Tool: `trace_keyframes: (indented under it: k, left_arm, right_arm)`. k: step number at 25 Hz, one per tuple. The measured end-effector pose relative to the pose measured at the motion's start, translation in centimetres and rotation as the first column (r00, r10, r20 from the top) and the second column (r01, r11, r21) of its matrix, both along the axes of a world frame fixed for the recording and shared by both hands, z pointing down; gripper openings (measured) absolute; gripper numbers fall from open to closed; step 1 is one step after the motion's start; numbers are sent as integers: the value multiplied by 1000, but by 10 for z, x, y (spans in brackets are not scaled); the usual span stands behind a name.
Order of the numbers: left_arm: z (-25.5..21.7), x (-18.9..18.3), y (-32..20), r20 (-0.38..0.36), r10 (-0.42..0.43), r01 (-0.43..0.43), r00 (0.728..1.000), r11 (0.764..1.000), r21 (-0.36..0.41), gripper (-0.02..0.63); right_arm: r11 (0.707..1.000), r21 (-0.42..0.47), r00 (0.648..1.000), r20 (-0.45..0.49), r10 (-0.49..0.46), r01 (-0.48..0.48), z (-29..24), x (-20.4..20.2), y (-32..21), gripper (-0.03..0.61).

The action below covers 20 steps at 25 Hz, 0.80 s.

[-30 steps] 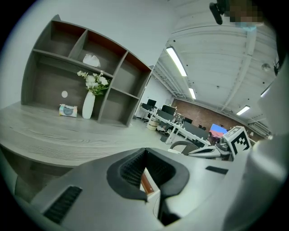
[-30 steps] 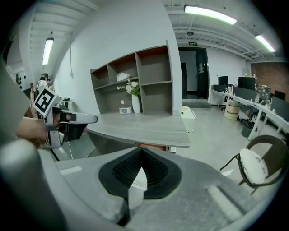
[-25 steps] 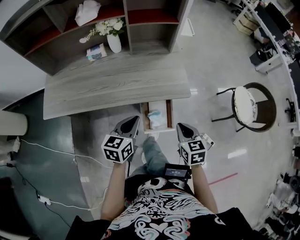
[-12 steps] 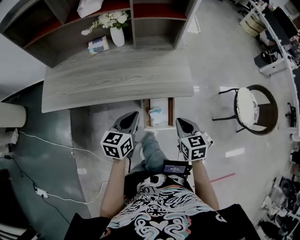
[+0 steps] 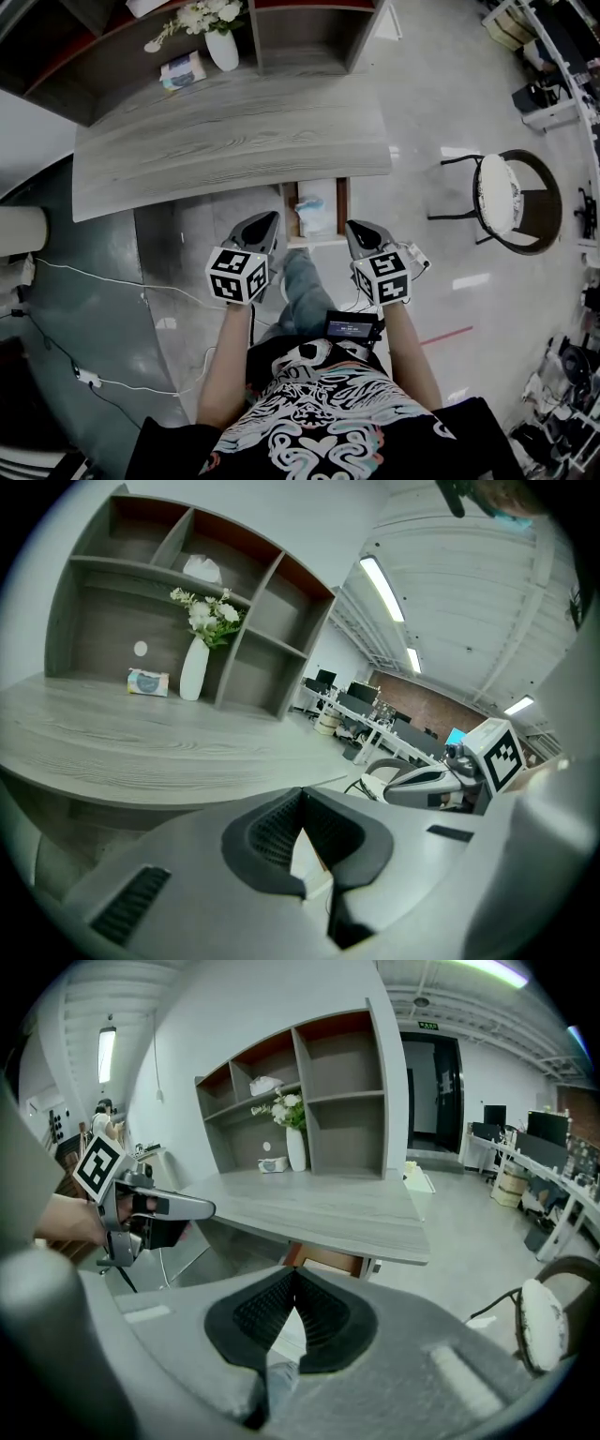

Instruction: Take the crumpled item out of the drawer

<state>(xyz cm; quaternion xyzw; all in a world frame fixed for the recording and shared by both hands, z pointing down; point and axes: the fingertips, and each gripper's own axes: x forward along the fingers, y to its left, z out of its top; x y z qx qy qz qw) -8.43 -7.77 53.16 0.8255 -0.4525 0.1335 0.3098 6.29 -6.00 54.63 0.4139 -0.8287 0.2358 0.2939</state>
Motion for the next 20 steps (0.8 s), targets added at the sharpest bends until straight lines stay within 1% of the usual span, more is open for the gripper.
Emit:
trace_keyframes:
  k: [5, 10, 17, 20]
  left_arm:
    - [22, 0, 0, -7, -5, 5, 1000, 999, -52, 0]
    - [45, 3, 1, -3, 8, -9, 1000, 994, -105, 0]
    - [83, 16, -2, 32, 76, -70, 997, 983, -169, 0]
    - [100, 19, -1, 53, 98, -86, 994, 975, -204, 0]
  right_arm:
    - [999, -37, 1000, -29, -11, 10, 20, -3, -3, 5]
    - [996, -85, 998, -46, -39, 35, 42, -9, -5, 5]
    - [987, -137, 991, -84, -99, 87, 77, -17, -12, 5]
    - [980, -153, 985, -102, -140, 124, 92, -20, -17, 5]
